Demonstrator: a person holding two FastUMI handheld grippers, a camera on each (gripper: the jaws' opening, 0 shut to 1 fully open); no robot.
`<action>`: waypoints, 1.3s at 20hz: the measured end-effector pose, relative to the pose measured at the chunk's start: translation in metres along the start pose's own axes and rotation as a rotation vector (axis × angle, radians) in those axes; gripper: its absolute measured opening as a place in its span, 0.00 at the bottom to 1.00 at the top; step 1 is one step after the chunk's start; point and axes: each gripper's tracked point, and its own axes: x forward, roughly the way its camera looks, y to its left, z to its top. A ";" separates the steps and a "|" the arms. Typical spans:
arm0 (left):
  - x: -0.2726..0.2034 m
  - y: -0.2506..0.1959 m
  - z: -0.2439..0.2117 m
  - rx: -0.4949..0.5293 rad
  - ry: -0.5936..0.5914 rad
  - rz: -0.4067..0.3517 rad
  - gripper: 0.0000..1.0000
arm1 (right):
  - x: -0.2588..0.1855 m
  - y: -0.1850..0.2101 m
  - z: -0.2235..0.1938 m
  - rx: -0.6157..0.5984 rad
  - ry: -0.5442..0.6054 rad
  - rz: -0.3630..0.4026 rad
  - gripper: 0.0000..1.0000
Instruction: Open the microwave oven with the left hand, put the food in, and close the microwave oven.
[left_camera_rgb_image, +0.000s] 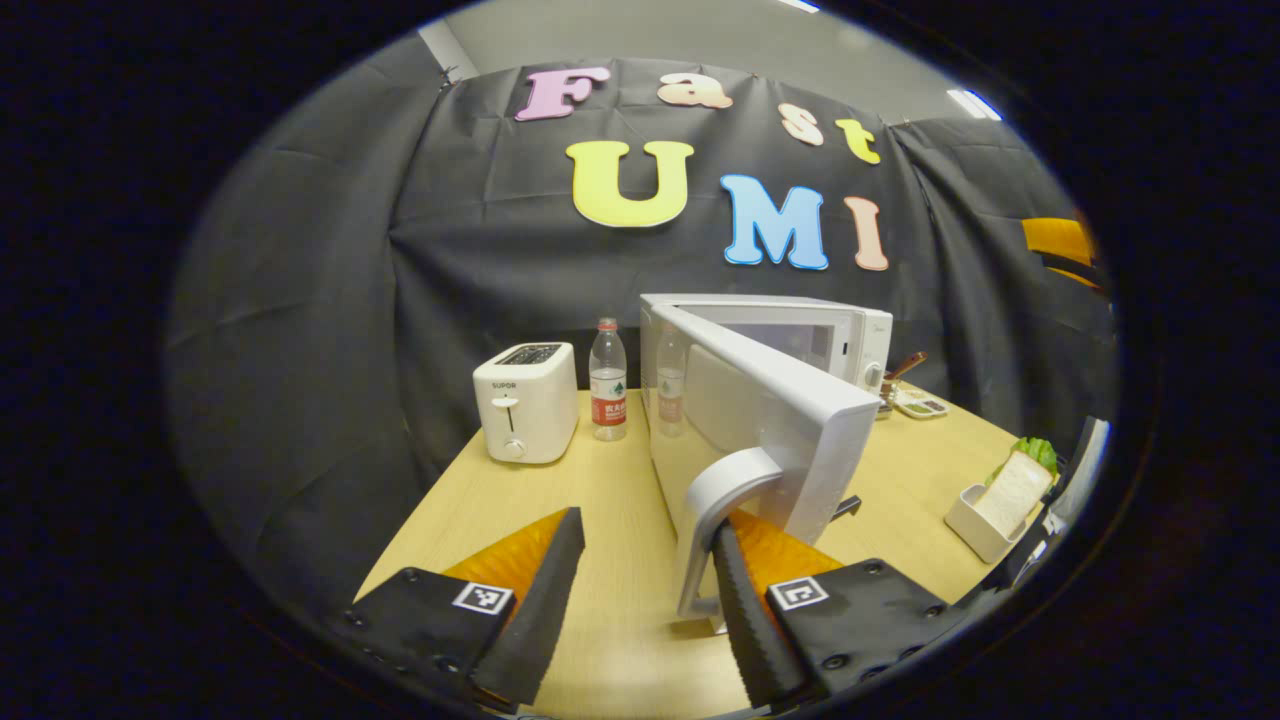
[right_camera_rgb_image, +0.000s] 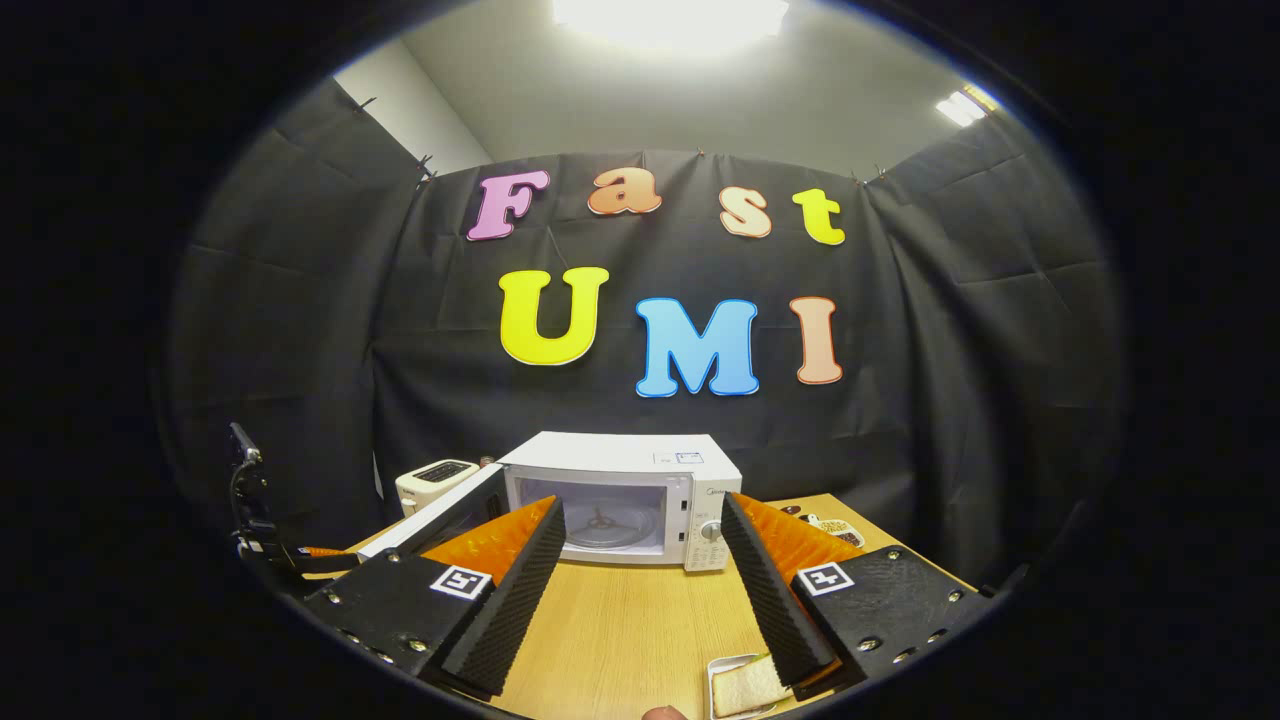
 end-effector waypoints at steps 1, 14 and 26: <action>-0.007 0.000 0.002 0.010 -0.009 0.014 0.84 | 0.001 -0.005 0.001 -0.002 -0.005 0.004 0.95; -0.091 -0.045 0.086 -0.016 -0.167 0.223 0.85 | 0.033 -0.101 -0.062 0.006 0.213 0.137 0.95; -0.106 -0.131 0.137 0.028 -0.238 0.296 0.94 | 0.019 -0.171 -0.179 0.191 0.583 0.224 0.96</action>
